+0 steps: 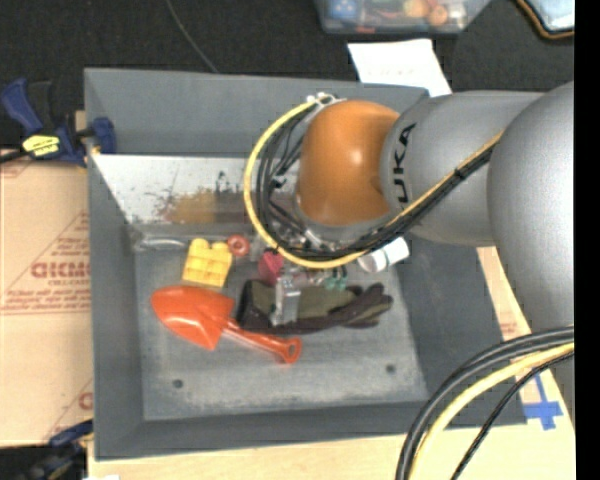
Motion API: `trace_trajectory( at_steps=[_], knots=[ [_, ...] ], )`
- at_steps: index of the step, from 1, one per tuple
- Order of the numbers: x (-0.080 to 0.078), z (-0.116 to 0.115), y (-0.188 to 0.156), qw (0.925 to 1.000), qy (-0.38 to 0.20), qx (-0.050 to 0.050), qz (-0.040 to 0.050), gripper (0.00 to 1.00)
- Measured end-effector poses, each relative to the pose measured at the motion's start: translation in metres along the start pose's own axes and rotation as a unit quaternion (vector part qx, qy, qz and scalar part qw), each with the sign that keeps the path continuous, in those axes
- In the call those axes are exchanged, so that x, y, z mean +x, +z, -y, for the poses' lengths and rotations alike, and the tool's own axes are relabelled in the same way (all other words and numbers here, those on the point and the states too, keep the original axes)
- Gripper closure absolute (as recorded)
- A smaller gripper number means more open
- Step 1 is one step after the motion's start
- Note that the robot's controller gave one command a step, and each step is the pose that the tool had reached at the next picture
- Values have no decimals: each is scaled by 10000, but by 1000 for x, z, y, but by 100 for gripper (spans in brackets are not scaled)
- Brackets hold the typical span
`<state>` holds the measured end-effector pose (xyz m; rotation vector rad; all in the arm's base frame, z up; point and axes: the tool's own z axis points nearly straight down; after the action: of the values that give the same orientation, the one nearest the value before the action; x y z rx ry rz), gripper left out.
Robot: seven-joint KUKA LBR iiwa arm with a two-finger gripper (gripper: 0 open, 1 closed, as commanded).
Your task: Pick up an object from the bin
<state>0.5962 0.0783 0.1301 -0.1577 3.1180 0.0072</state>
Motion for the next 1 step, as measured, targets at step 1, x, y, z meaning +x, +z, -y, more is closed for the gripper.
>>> trace_trajectory(
  at_steps=[1],
  knots=[
    [-39, -3, 61, 9961, -883, -13, -35, 0]
  ],
)
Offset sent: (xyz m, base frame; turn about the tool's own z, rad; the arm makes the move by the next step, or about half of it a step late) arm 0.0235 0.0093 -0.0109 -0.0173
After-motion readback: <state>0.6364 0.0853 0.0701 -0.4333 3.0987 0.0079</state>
